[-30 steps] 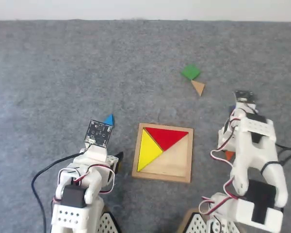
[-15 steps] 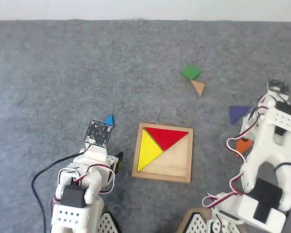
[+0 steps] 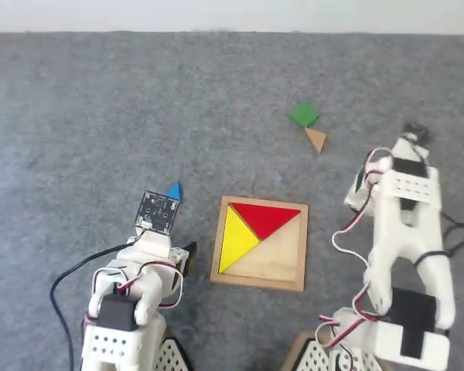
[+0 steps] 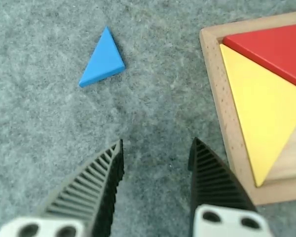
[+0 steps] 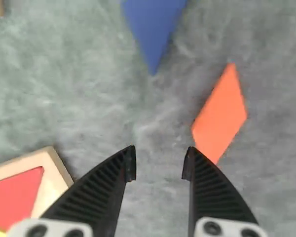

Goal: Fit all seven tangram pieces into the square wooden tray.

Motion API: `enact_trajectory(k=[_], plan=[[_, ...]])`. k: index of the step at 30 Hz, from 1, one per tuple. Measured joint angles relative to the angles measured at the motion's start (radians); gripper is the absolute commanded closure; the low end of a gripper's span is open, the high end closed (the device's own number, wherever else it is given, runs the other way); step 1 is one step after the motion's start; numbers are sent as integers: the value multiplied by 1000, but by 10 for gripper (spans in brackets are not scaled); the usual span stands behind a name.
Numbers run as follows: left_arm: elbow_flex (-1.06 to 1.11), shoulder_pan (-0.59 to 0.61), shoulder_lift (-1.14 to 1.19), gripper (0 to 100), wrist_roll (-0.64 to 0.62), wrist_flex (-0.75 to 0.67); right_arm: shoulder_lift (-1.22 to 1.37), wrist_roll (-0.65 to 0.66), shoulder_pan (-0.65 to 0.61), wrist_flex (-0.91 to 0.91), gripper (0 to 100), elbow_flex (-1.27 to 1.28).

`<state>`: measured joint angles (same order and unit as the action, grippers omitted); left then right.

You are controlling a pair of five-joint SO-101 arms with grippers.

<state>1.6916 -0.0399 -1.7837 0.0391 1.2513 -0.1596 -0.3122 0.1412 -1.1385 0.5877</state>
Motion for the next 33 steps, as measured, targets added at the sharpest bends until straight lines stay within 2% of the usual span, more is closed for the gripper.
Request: enact_trajectory(k=[4,6,12,21,29,33], plan=[[0,0,0,793,0,0,35,-28,-97,28,836,5],[0,0,0,793,0,0,94,-26,-91,29,836,-9],[0,0,0,793,0,0,244,-23,31,-18,837,-152],[0,0,0,793,0,0,241,34,95,-61,836,-176],[0,0,0,793,0,0,241,46,272,-52,833,-190],[0,0,0,793,0,0,284,107,353,-52,833,-206]])
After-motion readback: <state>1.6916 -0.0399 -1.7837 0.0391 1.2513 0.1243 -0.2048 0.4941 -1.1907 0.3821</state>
